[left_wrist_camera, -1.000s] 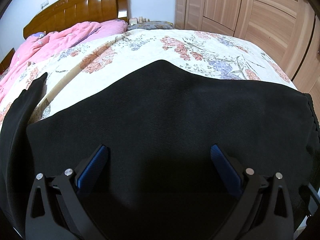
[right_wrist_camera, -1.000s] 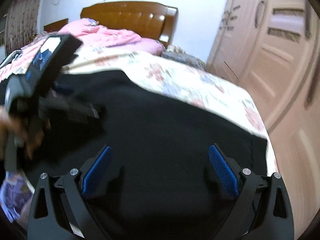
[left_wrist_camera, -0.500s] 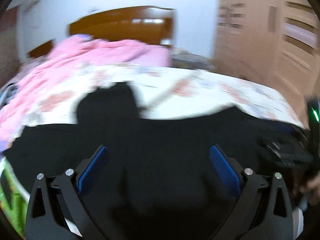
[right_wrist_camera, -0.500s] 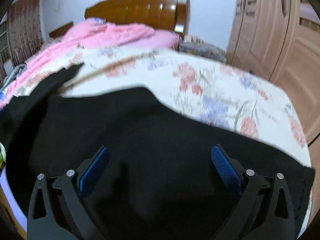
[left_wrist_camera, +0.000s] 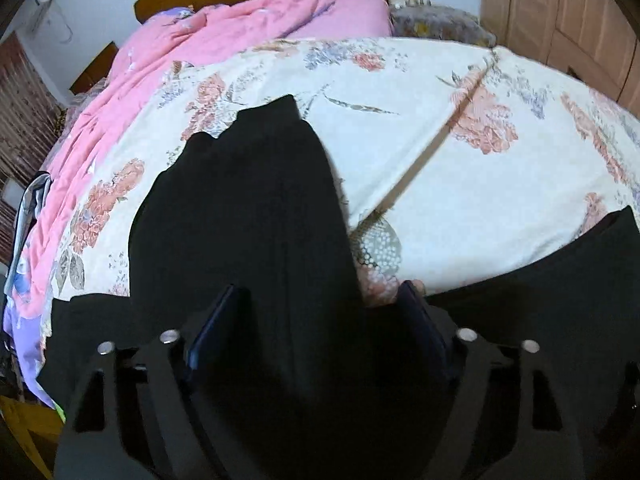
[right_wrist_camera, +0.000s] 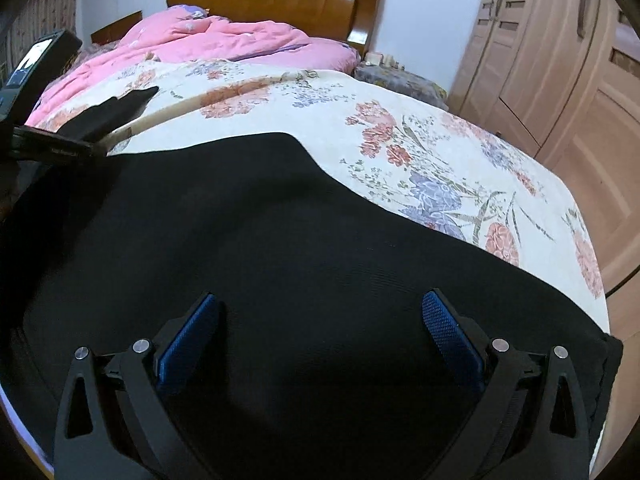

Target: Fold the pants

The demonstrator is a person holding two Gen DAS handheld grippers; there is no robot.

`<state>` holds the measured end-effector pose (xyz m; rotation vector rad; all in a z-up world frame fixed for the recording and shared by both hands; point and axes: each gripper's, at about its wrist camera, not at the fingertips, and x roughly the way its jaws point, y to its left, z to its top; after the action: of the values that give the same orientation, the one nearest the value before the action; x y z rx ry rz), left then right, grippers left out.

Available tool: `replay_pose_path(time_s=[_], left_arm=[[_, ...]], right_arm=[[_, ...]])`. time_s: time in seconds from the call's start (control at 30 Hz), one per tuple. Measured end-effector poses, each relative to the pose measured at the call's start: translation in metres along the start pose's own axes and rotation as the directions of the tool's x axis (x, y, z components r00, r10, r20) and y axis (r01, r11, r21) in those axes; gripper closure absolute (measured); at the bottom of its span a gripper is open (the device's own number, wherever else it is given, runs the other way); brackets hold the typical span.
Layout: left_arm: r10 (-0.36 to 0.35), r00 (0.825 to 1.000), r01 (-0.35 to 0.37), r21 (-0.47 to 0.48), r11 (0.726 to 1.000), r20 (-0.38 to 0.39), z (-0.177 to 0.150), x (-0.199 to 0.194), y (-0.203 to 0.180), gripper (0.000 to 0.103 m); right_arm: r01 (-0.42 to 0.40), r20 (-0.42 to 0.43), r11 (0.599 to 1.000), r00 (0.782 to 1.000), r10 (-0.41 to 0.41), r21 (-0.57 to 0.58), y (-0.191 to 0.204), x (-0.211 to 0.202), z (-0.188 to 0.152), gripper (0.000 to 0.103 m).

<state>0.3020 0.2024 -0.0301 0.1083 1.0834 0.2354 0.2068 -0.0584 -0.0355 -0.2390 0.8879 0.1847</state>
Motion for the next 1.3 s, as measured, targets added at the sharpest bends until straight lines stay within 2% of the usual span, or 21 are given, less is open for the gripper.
replay_pose_path(time_s=[0.03, 0.07, 0.1, 0.13, 0.17, 0.27, 0.37, 0.47, 0.57, 0.63, 0.7, 0.8, 0.9, 0.97, 1.0, 1.03, 1.1, 1.13, 1.2, 1.27, 1.3], left_arm=[[0.011, 1.0, -0.011, -0.006, 1.0, 0.011, -0.002, -0.002, 0.003, 0.066], [0.008, 0.999, -0.007, -0.014, 1.0, 0.031, -0.003, -0.006, 0.005, 0.069], [-0.015, 0.998, 0.017, -0.022, 1.0, 0.063, -0.004, -0.012, 0.008, 0.089], [-0.002, 0.996, 0.004, -0.025, 1.0, 0.091, -0.005, -0.017, 0.011, 0.092], [0.017, 0.992, -0.014, -0.031, 0.999, 0.127, -0.006, -0.025, 0.012, 0.092], [0.013, 0.968, 0.01, -0.09, 0.996, 0.251, -0.019, -0.057, 0.03, 0.092], [0.014, 0.945, 0.037, -0.149, 0.988, 0.326, -0.038, -0.08, 0.052, 0.092], [0.044, 0.915, 0.057, -0.235, 0.97, 0.402, -0.075, -0.108, 0.084, 0.097], [0.061, 0.901, 0.094, -0.331, 0.939, 0.43, -0.118, -0.125, 0.118, 0.097], [0.053, 0.904, 0.12, -0.37, 0.921, 0.424, -0.143, -0.124, 0.136, 0.097], [0.067, 0.919, 0.097, -0.388, 0.917, 0.389, -0.168, -0.113, 0.147, 0.097], [0.032, 0.95, 0.098, -0.395, 0.913, 0.309, -0.192, -0.082, 0.157, 0.095], [0.036, 0.949, 0.092, -0.386, 0.918, 0.313, -0.204, -0.074, 0.155, 0.093], [0.029, 0.947, 0.106, -0.393, 0.913, 0.321, -0.206, -0.075, 0.155, 0.089], [0.02, 0.946, 0.117, -0.396, 0.911, 0.325, -0.206, -0.077, 0.155, 0.078], [0.01, 0.945, 0.127, -0.394, 0.91, 0.327, -0.206, -0.077, 0.154, 0.062], [0.018, 0.938, 0.124, -0.384, 0.915, 0.347, -0.21, -0.084, 0.15, 0.045], [0.035, 0.933, 0.111, -0.379, 0.919, 0.358, -0.211, -0.089, 0.15, 0.04], [0.066, 0.914, 0.089, -0.359, 0.929, 0.399, -0.216, -0.107, 0.148, 0.031], [0.096, 0.891, 0.07, -0.341, 0.937, 0.445, -0.221, -0.125, 0.148, 0.017], [0.112, 0.872, 0.057, -0.326, 0.944, 0.476, -0.223, -0.137, 0.147, 0.008]], right_arm=[[-0.005, 0.004, 1.0, 1.0, 0.005, 0.001, 0.0, 0.0, 0.0, 0.005], [-0.016, 0.011, 1.0, 1.0, 0.016, 0.005, -0.001, -0.002, 0.0, 0.005], [-0.038, 0.023, 0.999, 0.999, 0.038, 0.011, -0.003, -0.004, 0.0, 0.005], [-0.058, 0.033, 0.998, 0.998, 0.058, 0.016, -0.005, -0.005, -0.001, 0.005], [-0.094, 0.049, 0.995, 0.995, 0.092, 0.025, -0.008, -0.008, -0.001, 0.005], [-0.144, 0.084, 0.987, 0.987, 0.138, 0.074, -0.018, -0.014, -0.003, 0.005], [-0.175, 0.097, 0.977, 0.982, 0.163, 0.126, -0.027, -0.014, -0.003, 0.005], [-0.178, 0.097, 0.974, 0.981, 0.166, 0.138, -0.028, -0.014, -0.003, 0.005], [-0.17, 0.099, 0.977, 0.983, 0.158, 0.13, -0.026, -0.014, -0.002, 0.005], [-0.162, 0.097, 0.979, 0.984, 0.151, 0.126, -0.025, -0.014, -0.002, 0.005], [-0.154, 0.097, 0.981, 0.985, 0.142, 0.122, -0.024, -0.014, -0.002, 0.005], [-0.139, 0.096, 0.984, 0.987, 0.129, 0.112, -0.022, -0.014, -0.003, 0.005], [-0.122, 0.097, 0.987, 0.989, 0.112, 0.108, -0.021, -0.013, -0.002, 0.005], [-0.106, 0.096, 0.989, 0.991, 0.097, 0.101, -0.02, -0.013, -0.002, 0.005], [-0.096, 0.096, 0.991, 0.992, 0.087, 0.095, -0.018, -0.014, -0.002, 0.005], [-0.09, 0.096, 0.992, 0.992, 0.081, 0.09, -0.017, -0.015, -0.002, 0.005], [-0.075, 0.107, 0.994, 0.992, 0.067, 0.079, -0.015, -0.018, -0.001, 0.005], [-0.07, 0.125, 0.995, 0.99, 0.06, 0.075, -0.014, -0.023, 0.0, 0.005], [-0.069, 0.152, 0.995, 0.987, 0.058, 0.074, -0.007, -0.035, 0.002, 0.005], [-0.129, 0.165, 0.989, 0.979, 0.116, 0.069, 0.005, -0.047, 0.008, 0.005], [-0.161, 0.172, 0.985, 0.974, 0.149, 0.058, 0.014, -0.053, 0.01, 0.005]])
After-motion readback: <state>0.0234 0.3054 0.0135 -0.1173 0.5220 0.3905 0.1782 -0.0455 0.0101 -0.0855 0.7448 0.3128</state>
